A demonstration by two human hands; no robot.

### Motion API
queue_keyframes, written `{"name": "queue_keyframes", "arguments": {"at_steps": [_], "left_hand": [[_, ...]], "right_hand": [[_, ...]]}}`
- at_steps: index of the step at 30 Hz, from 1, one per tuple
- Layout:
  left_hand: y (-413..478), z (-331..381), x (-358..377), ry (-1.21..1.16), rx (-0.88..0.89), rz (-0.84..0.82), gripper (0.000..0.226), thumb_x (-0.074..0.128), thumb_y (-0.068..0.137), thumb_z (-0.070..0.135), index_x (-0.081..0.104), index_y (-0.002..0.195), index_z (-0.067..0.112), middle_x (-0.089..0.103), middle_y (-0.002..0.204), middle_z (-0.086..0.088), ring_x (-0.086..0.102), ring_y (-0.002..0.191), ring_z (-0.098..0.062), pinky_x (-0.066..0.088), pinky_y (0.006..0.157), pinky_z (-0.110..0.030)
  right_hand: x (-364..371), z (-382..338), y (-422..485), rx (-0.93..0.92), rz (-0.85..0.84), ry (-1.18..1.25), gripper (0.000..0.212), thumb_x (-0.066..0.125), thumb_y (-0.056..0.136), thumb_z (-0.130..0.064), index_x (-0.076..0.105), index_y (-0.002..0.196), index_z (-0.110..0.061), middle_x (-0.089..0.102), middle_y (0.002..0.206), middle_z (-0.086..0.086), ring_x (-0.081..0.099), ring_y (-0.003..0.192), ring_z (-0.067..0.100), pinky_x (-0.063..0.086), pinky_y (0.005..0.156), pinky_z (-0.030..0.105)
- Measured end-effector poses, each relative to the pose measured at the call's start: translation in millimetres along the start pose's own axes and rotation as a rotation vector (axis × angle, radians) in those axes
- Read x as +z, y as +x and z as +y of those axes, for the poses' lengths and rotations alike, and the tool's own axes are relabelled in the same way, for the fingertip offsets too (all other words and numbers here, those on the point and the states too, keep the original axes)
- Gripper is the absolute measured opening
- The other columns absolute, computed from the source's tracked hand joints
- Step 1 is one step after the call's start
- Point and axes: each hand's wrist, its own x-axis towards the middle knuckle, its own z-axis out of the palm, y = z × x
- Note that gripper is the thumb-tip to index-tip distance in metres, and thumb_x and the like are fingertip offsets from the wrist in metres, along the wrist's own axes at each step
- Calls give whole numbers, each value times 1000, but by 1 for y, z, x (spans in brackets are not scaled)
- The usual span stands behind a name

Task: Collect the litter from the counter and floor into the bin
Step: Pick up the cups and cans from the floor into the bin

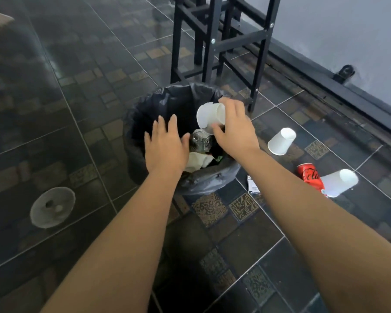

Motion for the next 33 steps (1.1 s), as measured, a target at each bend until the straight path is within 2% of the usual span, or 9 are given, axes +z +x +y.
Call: {"name": "queue_keyframes", "arguments": {"at_steps": [4,6,8,10,14,21,27,29,33], "left_hand": [[0,0,1,39,24,-12,57,26,103,44,19,154,21,20,160,-9,13,147,-25,11,118,-46],[0,-1,1,46,22,-1,56,24,103,44,20,154,20,21,160,-8,13,147,-24,10,118,-45],[-2,-1,0,41,23,23,55,23,103,43,26,153,19,25,158,-8,15,147,-25,11,118,-45],[-3,3,-1,49,43,49,53,25,104,41,33,150,16,30,156,-9,19,146,-25,12,118,-44],[-16,24,1,83,81,78,51,28,104,38,42,146,12,37,152,-11,25,144,-28,16,117,-45],[-48,103,23,85,218,94,51,31,103,35,47,142,7,45,145,-19,36,136,-35,25,112,-47],[-82,165,71,144,326,179,55,31,103,38,33,149,8,25,157,-18,18,146,-29,7,118,-47],[-93,179,93,146,339,132,56,31,103,38,31,150,8,24,157,-16,16,146,-28,7,118,-48],[-117,193,139,137,279,-104,56,30,103,40,27,152,12,23,159,-11,15,147,-23,8,119,-43]], "right_hand": [[4,8,2,23,-58,-255,57,59,85,-34,42,135,-13,36,149,9,26,143,29,19,117,45],[5,11,2,79,-95,-213,61,59,86,-41,40,138,-17,30,155,6,14,148,25,12,119,46],[3,15,0,74,-106,-131,67,57,88,-44,33,145,-18,23,159,5,10,149,23,10,120,46],[-6,23,-5,38,-91,-56,71,54,91,-45,26,150,-18,20,160,5,12,149,23,11,120,45],[-25,53,-29,-15,-92,-33,68,47,96,-48,24,152,-16,20,161,6,14,149,22,15,120,44],[-48,119,-72,43,-64,-29,63,46,98,-45,27,151,-15,24,160,7,21,147,23,17,120,40],[-62,213,-118,246,-124,-160,65,49,96,-44,27,150,-14,28,158,8,25,145,27,23,118,45],[-58,238,-131,322,-160,-191,68,50,96,-45,24,151,-15,25,159,9,23,146,27,22,118,44],[-46,272,-151,412,-233,-229,73,53,94,-45,21,152,-12,22,159,13,23,145,30,19,118,42]]}}
